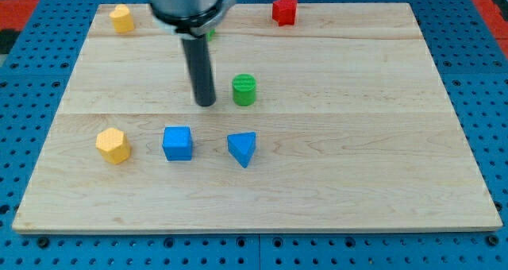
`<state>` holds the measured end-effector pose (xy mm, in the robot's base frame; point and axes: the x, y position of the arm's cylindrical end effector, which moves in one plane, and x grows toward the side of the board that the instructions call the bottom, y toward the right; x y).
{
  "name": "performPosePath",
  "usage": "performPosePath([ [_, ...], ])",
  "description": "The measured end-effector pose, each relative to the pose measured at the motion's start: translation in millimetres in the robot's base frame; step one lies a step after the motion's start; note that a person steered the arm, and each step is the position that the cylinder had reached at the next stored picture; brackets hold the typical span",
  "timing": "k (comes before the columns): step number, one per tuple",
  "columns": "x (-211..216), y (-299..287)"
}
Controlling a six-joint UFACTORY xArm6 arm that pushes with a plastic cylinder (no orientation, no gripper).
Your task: Push the green circle towards the top right
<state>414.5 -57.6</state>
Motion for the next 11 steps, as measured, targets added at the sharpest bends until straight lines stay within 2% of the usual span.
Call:
performPosePath([
  [1,0,45],
  [2,-11,65],
  [6,-91,148],
  [7,-107,160],
  [11,-115,140],
])
